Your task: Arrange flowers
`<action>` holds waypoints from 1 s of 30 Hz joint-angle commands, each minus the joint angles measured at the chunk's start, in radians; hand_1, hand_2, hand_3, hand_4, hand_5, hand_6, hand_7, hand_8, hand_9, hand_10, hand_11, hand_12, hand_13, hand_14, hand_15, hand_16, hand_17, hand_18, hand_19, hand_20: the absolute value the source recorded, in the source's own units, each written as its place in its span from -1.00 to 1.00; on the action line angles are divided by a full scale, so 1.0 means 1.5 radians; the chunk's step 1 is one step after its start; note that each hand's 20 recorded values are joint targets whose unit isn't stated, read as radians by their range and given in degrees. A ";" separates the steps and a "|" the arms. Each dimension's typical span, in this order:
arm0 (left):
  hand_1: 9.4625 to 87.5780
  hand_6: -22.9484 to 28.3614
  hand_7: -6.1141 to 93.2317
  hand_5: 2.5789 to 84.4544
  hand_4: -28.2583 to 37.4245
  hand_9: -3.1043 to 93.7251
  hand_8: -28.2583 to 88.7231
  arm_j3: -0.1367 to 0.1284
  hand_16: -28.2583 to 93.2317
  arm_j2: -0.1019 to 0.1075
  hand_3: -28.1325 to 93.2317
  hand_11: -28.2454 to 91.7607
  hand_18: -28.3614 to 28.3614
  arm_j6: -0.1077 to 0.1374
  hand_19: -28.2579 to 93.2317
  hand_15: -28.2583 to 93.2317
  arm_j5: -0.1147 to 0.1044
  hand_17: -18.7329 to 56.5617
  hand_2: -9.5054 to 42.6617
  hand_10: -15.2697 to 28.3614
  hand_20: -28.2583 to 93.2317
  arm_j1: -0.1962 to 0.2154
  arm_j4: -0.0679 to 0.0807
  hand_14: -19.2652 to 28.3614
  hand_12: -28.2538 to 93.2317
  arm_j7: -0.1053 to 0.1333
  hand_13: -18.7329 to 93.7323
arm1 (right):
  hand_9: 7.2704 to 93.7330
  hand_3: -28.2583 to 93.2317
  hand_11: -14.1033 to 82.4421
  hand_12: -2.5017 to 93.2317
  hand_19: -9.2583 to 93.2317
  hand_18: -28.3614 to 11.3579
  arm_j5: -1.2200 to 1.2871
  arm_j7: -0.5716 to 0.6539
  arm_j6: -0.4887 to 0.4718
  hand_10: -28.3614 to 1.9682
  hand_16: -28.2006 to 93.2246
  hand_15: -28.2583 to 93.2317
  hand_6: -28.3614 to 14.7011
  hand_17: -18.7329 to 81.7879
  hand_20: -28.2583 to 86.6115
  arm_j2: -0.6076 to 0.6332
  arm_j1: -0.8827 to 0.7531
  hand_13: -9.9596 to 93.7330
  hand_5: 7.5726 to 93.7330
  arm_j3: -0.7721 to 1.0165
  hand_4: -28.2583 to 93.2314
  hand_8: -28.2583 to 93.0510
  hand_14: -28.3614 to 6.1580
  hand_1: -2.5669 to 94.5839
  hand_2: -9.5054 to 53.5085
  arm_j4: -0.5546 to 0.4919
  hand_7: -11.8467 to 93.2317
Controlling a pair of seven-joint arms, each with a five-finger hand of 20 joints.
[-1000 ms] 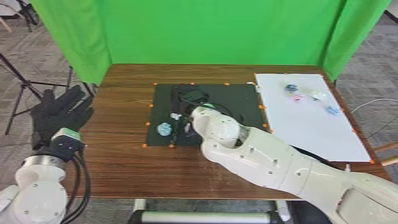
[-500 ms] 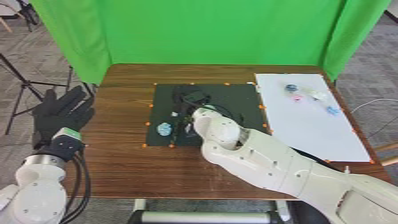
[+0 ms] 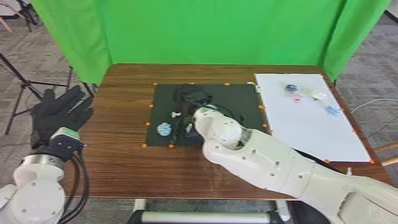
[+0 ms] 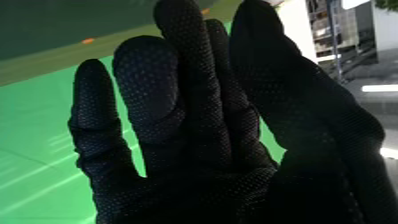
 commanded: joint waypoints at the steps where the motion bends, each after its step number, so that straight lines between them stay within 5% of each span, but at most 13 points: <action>1: -0.55 0.21 -0.50 -0.07 -1.00 -0.30 -0.72 -0.017 -0.72 -0.012 0.63 -0.14 0.45 -0.009 -0.05 0.14 0.000 -0.68 -0.19 0.34 -0.40 0.031 -0.007 0.45 -0.40 0.011 -0.31 | 0.64 0.70 -0.31 -0.37 0.52 -0.74 0.008 -0.002 -0.032 0.13 0.02 0.41 0.23 -0.12 0.09 0.036 -0.026 0.55 0.26 0.112 -1.00 -0.78 0.13 0.01 -1.00 -0.073 -0.32; 5: -0.56 0.20 -0.52 -0.07 -1.00 -0.29 -0.73 -0.024 -0.73 -0.012 0.63 -0.16 0.45 -0.017 -0.05 0.10 0.016 -0.68 -0.17 0.31 -0.40 0.034 -0.011 0.42 -0.41 0.011 -0.30 | 0.51 0.76 -0.24 -0.53 0.49 -0.74 0.030 0.004 -0.056 -0.07 -0.03 0.41 0.18 -0.15 0.07 0.097 -0.065 0.49 0.21 0.206 -1.00 -0.77 0.05 -0.07 -1.00 -0.143 -0.34; 9: -0.57 0.18 -0.55 -0.08 -1.00 -0.29 -0.72 -0.053 -0.72 -0.015 0.62 -0.19 0.45 -0.036 -0.06 0.05 0.038 -0.68 -0.16 0.28 -0.40 0.056 -0.022 0.38 -0.43 0.003 -0.30 | 0.45 0.77 -0.26 -0.57 0.48 -0.74 0.059 -0.011 0.021 -0.11 -0.05 0.43 0.17 -0.17 0.06 0.165 -0.107 0.47 0.21 0.269 -1.00 -0.77 0.02 -0.08 -1.00 -0.171 -0.35; 11: -0.58 0.18 -0.56 -0.08 -1.00 -0.29 -0.72 -0.067 -0.72 -0.018 0.62 -0.19 0.45 -0.053 -0.06 0.04 0.046 -0.68 -0.16 0.27 -0.40 0.065 -0.024 0.37 -0.43 0.003 -0.30 | 0.45 0.77 -0.27 -0.58 0.49 -0.72 0.087 -0.023 0.000 -0.08 -0.05 0.46 0.20 -0.16 0.06 0.192 -0.133 0.49 0.27 0.316 -1.00 -0.76 0.04 -0.07 -1.00 -0.181 -0.35; 18: -0.58 0.17 -0.56 -0.08 -1.00 -0.29 -0.71 -0.090 -0.71 -0.019 0.62 -0.20 0.45 -0.060 -0.07 0.02 0.051 -0.68 -0.16 0.27 -0.40 0.073 -0.034 0.37 -0.43 0.016 -0.30 | 0.29 0.77 -0.34 -0.62 0.49 -0.67 0.108 0.011 -0.078 -0.08 -0.06 0.59 0.19 -0.19 0.08 0.238 -0.259 0.42 0.23 0.493 -1.00 -0.77 0.01 -0.07 -1.00 -0.211 -0.35; 27: -0.59 0.17 -0.57 -0.08 -1.00 -0.29 -0.71 -0.091 -0.70 -0.018 0.62 -0.20 0.45 -0.036 -0.08 0.03 0.027 -0.68 -0.17 0.27 -0.40 0.089 -0.037 0.38 -0.42 0.041 -0.30 | 0.21 0.77 -0.36 -0.63 0.50 -0.67 0.052 0.079 -0.040 -0.09 -0.08 0.64 0.14 -0.19 0.10 0.232 -0.384 0.41 0.17 0.637 -1.00 -0.76 -0.02 -0.07 -1.00 -0.211 -0.37; 30: -0.59 0.18 -0.56 -0.06 -1.00 -0.27 -0.71 -0.083 -0.70 -0.011 0.62 -0.19 0.45 0.006 -0.07 0.04 0.005 -0.68 -0.16 0.30 -0.40 0.084 -0.040 0.40 -0.42 0.046 -0.29 | 0.19 0.77 -0.36 -0.64 0.50 -0.68 0.027 0.126 -0.042 -0.08 -0.08 0.64 0.13 -0.19 0.10 0.228 -0.405 0.41 0.15 0.664 -1.00 -0.76 -0.02 -0.07 -1.00 -0.212 -0.38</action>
